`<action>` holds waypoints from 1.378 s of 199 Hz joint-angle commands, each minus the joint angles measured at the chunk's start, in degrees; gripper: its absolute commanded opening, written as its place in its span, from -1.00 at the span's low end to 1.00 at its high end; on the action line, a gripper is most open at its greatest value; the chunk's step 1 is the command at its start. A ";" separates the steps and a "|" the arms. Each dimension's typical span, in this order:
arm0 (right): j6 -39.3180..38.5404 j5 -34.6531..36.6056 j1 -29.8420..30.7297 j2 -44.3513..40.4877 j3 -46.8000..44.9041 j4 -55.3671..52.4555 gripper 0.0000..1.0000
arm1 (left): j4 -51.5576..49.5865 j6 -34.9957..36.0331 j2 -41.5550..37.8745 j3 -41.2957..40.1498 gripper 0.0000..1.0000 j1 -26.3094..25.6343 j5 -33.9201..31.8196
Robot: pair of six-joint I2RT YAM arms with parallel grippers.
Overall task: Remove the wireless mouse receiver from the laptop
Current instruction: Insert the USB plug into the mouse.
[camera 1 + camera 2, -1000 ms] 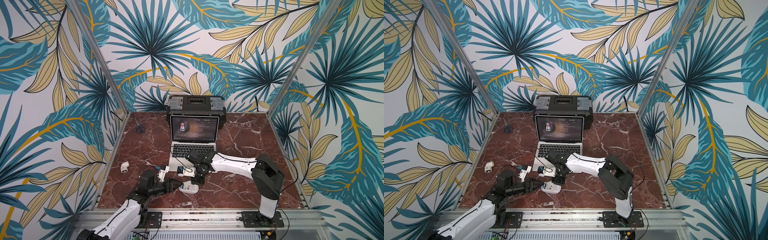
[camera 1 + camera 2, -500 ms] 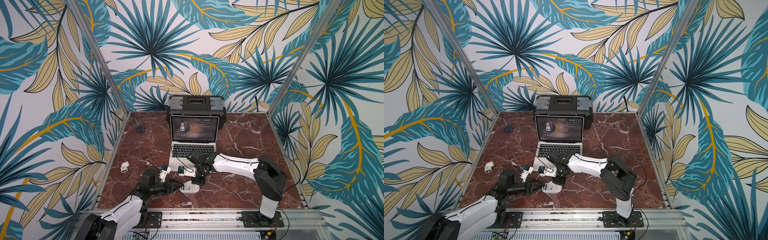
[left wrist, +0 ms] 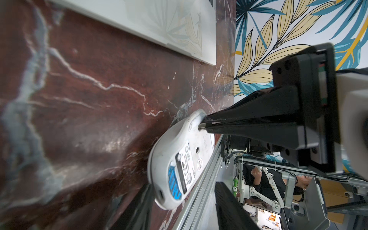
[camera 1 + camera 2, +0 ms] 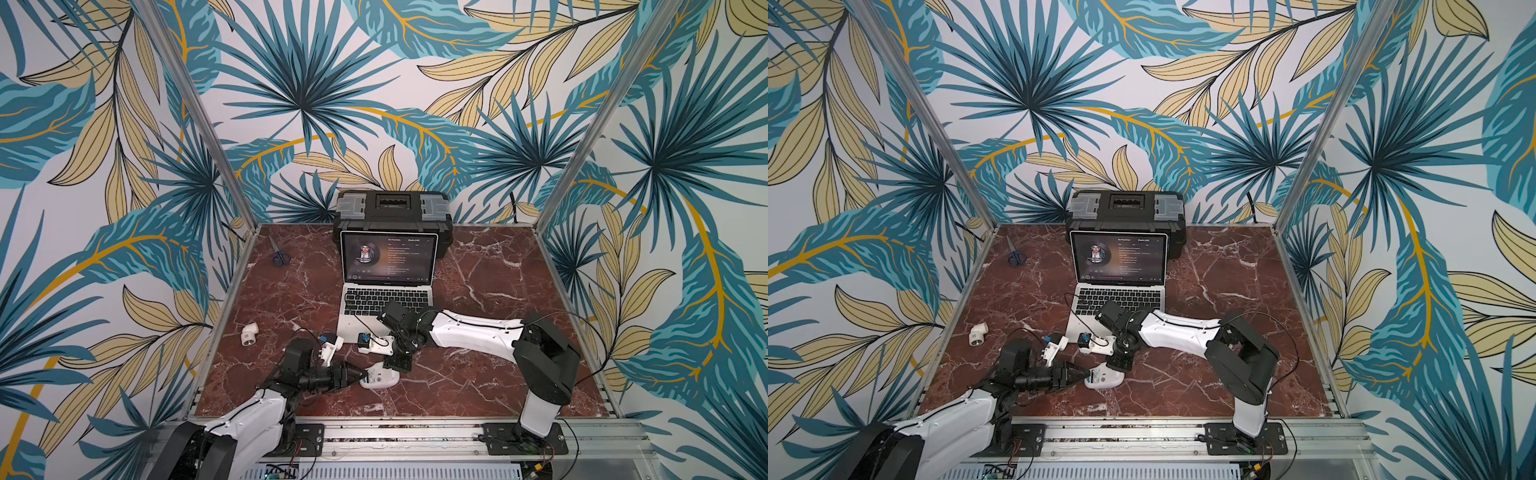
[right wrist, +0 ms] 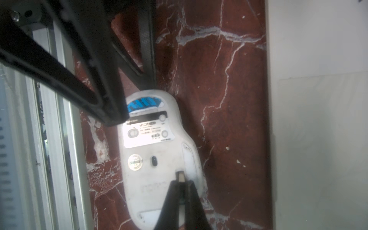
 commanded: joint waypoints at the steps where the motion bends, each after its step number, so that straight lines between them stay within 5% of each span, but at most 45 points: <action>1: 0.21 0.33 -0.32 0.38 -2.07 0.23 -1.00 | -0.02 0.15 3.36 -1.54 0.08 0.06 0.18; 93: 0.24 0.22 -0.76 -0.29 -3.03 1.18 -1.00 | 3.91 -5.75 -0.97 -1.88 0.17 0.16 -4.55; 195: 0.54 0.52 -0.74 0.47 -3.80 3.79 -1.00 | 30.61 -12.51 18.57 -2.32 0.06 -2.83 -3.25; 219: 0.69 0.35 -0.78 0.47 -4.17 4.26 -1.00 | 34.60 -13.87 22.02 -1.90 -0.04 -6.56 -4.97; 274: 0.40 0.95 -0.79 0.13 -4.78 4.76 -1.00 | 44.61 -15.08 31.03 -2.08 -0.67 -7.63 -5.95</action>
